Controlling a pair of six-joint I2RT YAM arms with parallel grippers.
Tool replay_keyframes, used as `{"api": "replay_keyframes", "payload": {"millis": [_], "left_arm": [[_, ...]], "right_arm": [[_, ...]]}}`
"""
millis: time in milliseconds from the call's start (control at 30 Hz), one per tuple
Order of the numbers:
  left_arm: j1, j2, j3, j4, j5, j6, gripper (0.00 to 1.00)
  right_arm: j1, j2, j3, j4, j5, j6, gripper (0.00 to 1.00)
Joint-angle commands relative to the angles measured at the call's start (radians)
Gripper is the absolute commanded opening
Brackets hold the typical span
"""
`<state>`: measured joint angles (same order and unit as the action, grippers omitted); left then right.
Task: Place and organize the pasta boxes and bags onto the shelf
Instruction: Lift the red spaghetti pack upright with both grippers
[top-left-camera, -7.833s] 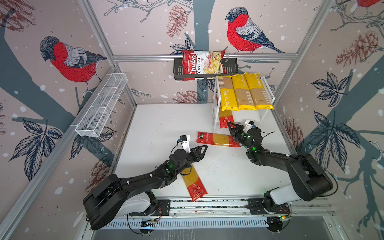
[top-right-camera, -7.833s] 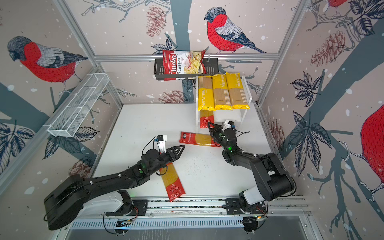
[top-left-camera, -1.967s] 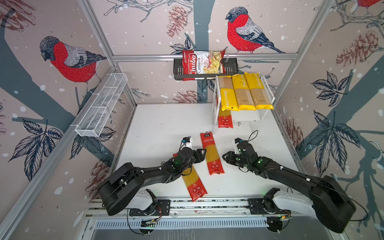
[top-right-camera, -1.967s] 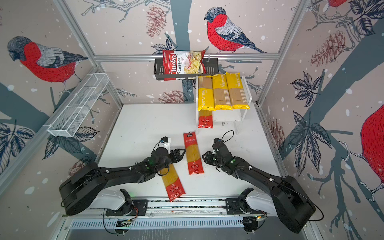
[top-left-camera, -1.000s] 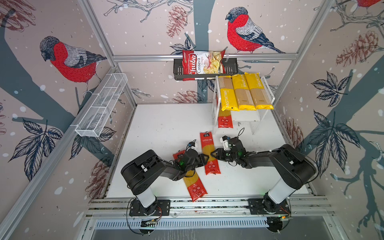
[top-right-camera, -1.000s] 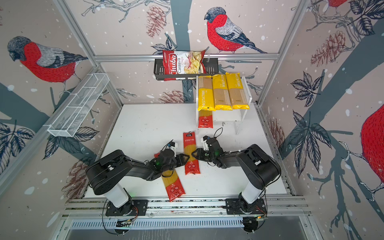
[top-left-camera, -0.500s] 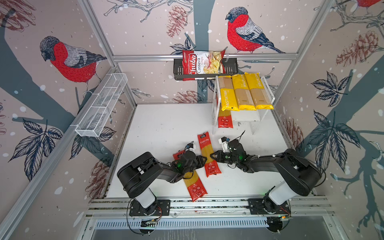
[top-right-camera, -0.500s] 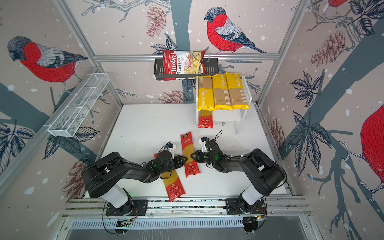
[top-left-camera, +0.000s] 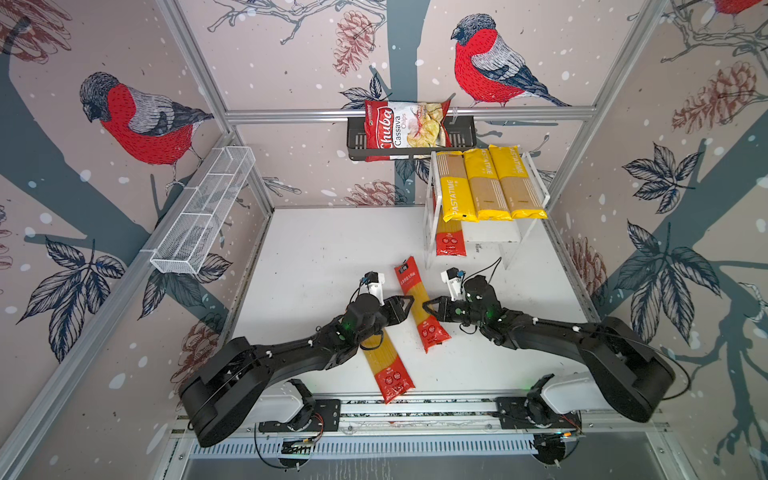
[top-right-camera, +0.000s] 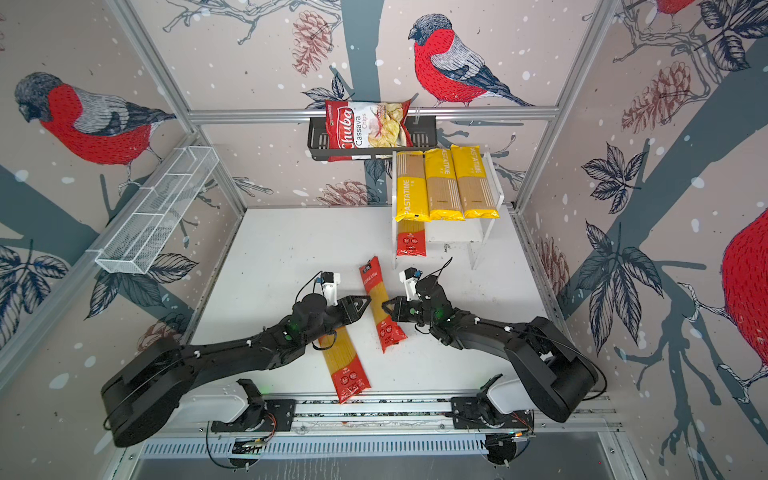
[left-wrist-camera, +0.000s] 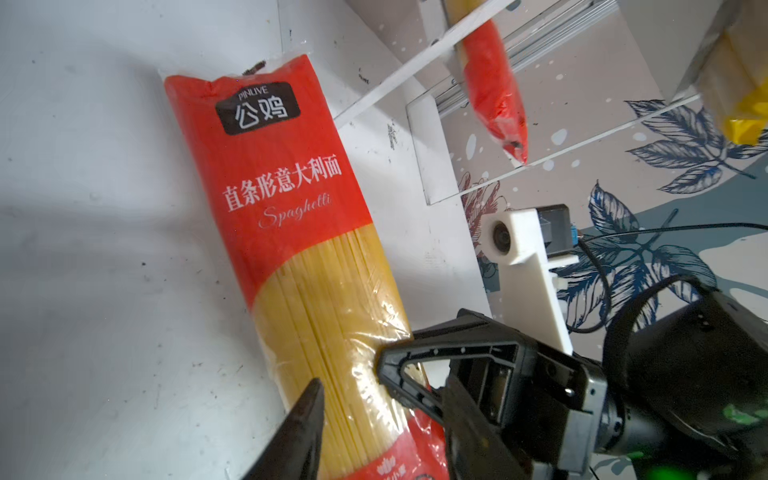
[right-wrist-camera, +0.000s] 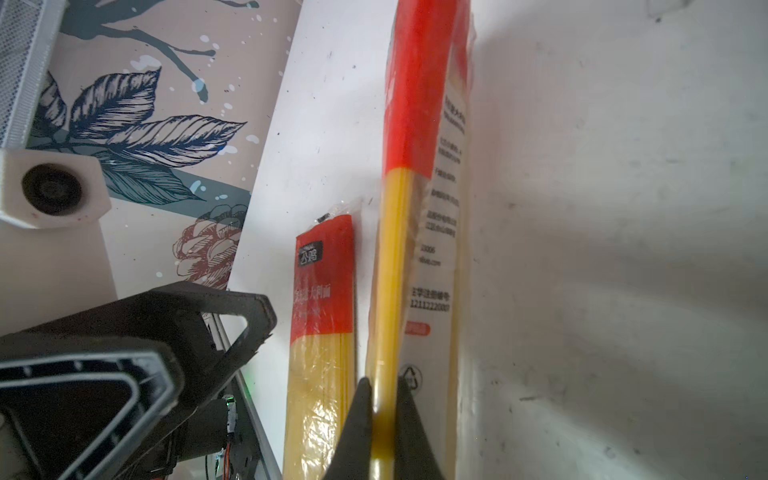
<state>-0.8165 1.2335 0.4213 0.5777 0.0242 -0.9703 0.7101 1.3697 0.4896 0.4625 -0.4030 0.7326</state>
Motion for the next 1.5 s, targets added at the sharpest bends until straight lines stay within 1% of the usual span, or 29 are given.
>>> {"api": "replay_keyframes", "payload": {"millis": [0,100,233,400,500,567,667,800,900,967,1267,1467], "left_arm": [[0.023,-0.065,0.004,-0.065,-0.036,0.048,0.52],[0.073,-0.115,-0.029,-0.008,0.017,0.036,0.62],[0.134,-0.133,-0.099,0.209,0.134,-0.027,0.75],[0.139,-0.063,-0.082,0.359,0.243,-0.041,0.77],[0.139,-0.02,-0.079,0.467,0.283,-0.066,0.77],[0.139,0.004,-0.07,0.501,0.299,-0.071,0.76],[0.139,0.042,-0.055,0.533,0.322,-0.073,0.74],[0.139,0.086,-0.054,0.626,0.34,-0.11,0.72],[0.136,0.107,-0.044,0.681,0.349,-0.125,0.69],[0.133,0.118,-0.03,0.682,0.353,-0.123,0.66],[0.122,0.196,0.01,0.729,0.382,-0.146,0.47],[0.099,0.228,0.035,0.727,0.385,-0.143,0.31]], "right_arm": [[0.01,-0.059,0.019,0.1,-0.036,-0.026,0.03],[0.015,-0.112,0.033,0.103,-0.055,-0.014,0.03],[0.02,-0.196,0.044,0.121,-0.07,0.011,0.03],[0.028,-0.247,0.052,0.155,-0.093,0.064,0.02],[0.038,-0.267,0.054,0.171,-0.103,0.083,0.02],[0.043,-0.28,0.054,0.175,-0.107,0.094,0.02],[0.045,-0.305,0.042,0.192,-0.115,0.122,0.02],[0.046,-0.334,0.007,0.245,-0.129,0.18,0.01],[0.044,-0.35,-0.021,0.252,-0.119,0.195,0.01],[0.043,-0.354,-0.039,0.253,-0.113,0.203,0.01],[0.025,-0.367,-0.092,0.27,-0.086,0.252,0.04],[-0.002,-0.39,-0.123,0.223,-0.059,0.269,0.09]]}}
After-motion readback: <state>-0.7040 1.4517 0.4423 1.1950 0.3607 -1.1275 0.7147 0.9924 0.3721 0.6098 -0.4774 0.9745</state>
